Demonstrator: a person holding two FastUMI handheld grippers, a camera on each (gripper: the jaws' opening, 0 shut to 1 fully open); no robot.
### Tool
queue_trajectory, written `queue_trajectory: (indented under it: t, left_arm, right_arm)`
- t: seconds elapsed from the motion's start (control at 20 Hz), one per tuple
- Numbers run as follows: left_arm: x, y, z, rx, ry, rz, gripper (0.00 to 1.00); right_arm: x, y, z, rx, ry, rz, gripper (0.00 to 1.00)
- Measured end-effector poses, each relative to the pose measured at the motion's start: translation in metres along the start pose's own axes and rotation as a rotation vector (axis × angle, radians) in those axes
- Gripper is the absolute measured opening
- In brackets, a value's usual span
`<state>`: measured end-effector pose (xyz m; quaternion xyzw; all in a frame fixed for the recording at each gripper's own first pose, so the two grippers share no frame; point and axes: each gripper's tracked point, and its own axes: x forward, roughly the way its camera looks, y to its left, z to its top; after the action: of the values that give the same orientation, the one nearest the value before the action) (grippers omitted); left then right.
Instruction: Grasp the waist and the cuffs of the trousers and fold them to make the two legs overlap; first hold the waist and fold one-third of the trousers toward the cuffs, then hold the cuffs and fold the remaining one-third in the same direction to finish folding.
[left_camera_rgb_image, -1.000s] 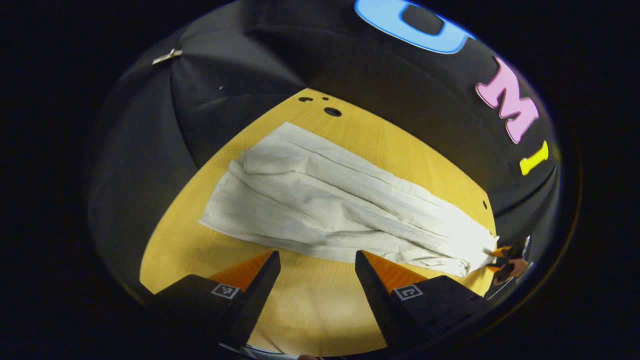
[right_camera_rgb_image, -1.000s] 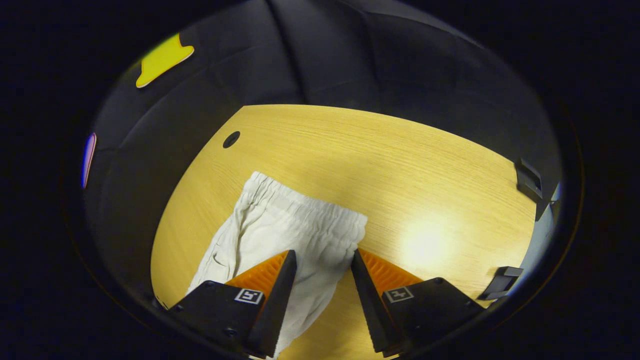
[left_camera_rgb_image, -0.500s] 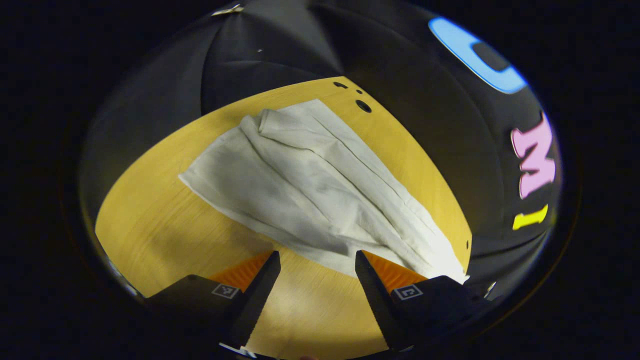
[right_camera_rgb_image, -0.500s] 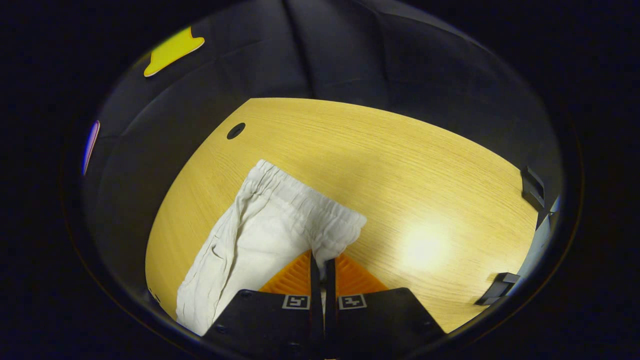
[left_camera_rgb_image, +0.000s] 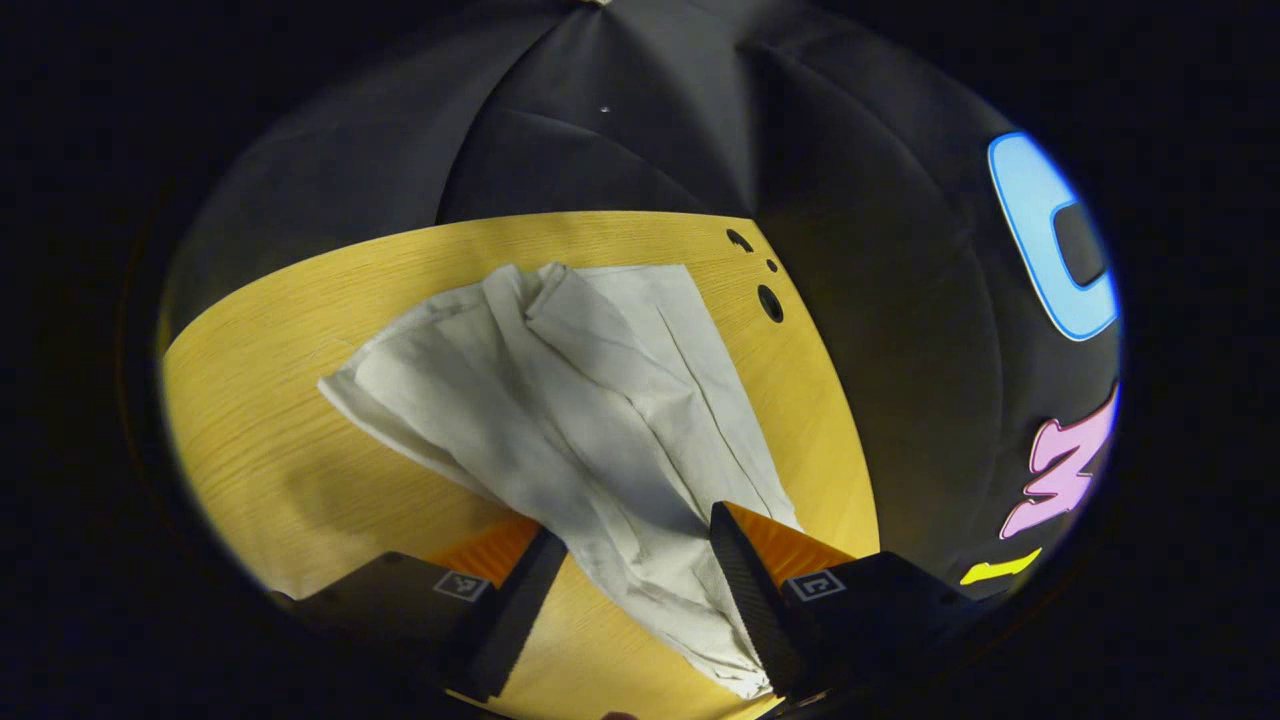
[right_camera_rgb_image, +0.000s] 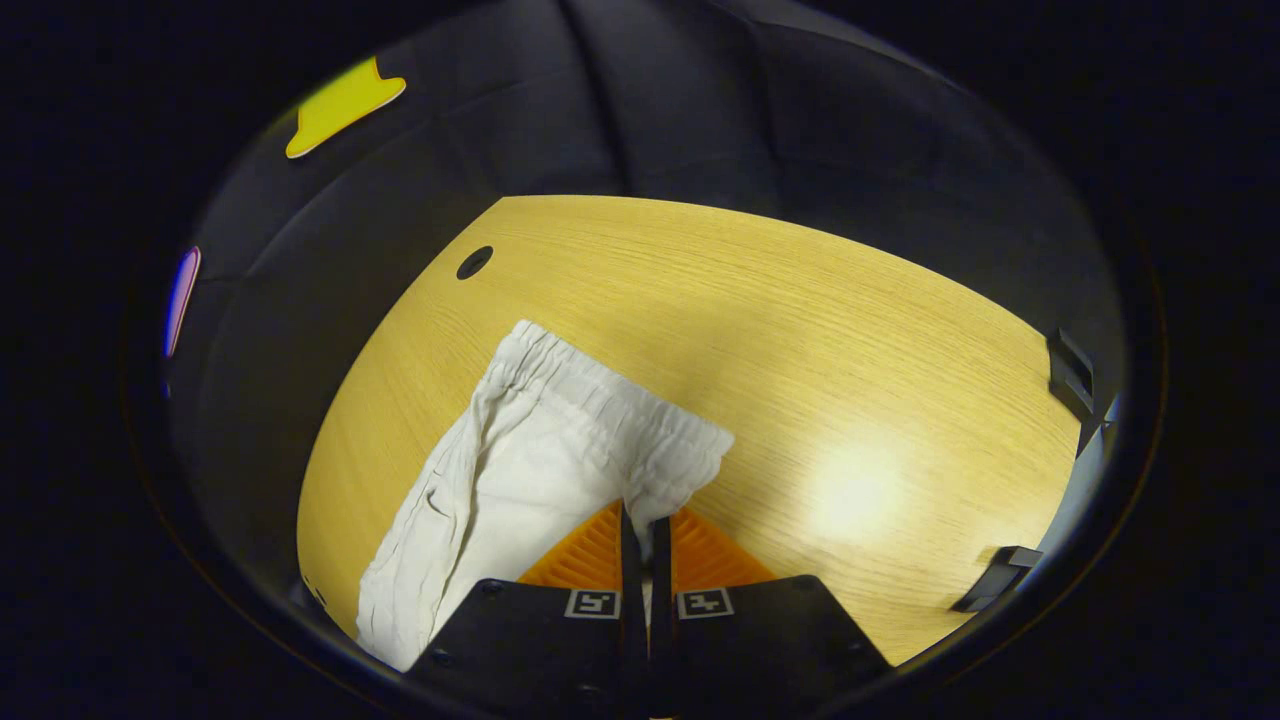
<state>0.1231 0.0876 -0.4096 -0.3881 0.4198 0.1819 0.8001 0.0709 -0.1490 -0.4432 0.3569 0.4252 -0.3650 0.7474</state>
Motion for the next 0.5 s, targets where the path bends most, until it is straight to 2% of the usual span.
queue_trajectory:
  t: [0.05, 0.1, 0.15, 0.25, 0.3, 0.35, 0.5]
  left_arm:
    - [-0.0007, 0.0071, -0.0013, 0.011, -0.002, 0.042, 0.85]
    - [0.0018, 0.0115, -0.0002, 0.014, -0.013, 0.065, 0.67]
    - [0.0045, 0.0137, -0.0023, 0.002, -0.009, 0.057, 0.48]
    - [0.0022, 0.0085, 0.0010, -0.046, -0.016, 0.008, 0.14]
    - [0.0022, 0.0067, 0.0001, -0.069, -0.023, -0.006, 0.13]
    - [0.0023, 0.0075, -0.0017, -0.070, -0.018, -0.013, 0.07]
    - [0.0008, 0.0109, -0.0057, 0.010, -0.019, -0.011, 0.06]
  right_arm:
    - [0.0003, -0.0001, 0.0000, -0.007, -0.004, 0.001, 0.06]
    - [0.0003, -0.0004, -0.0001, -0.010, -0.005, 0.003, 0.06]
    - [0.0005, -0.0003, -0.0002, -0.009, -0.003, 0.007, 0.06]
    - [-0.0018, -0.0005, -0.0020, -0.008, 0.002, 0.021, 0.06]
    - [-0.0028, -0.0007, -0.0018, -0.004, 0.001, 0.029, 0.06]
    - [-0.0036, -0.0002, -0.0010, -0.001, -0.008, 0.037, 0.06]
    - [-0.0090, 0.0045, 0.0010, -0.009, -0.040, 0.116, 0.06]
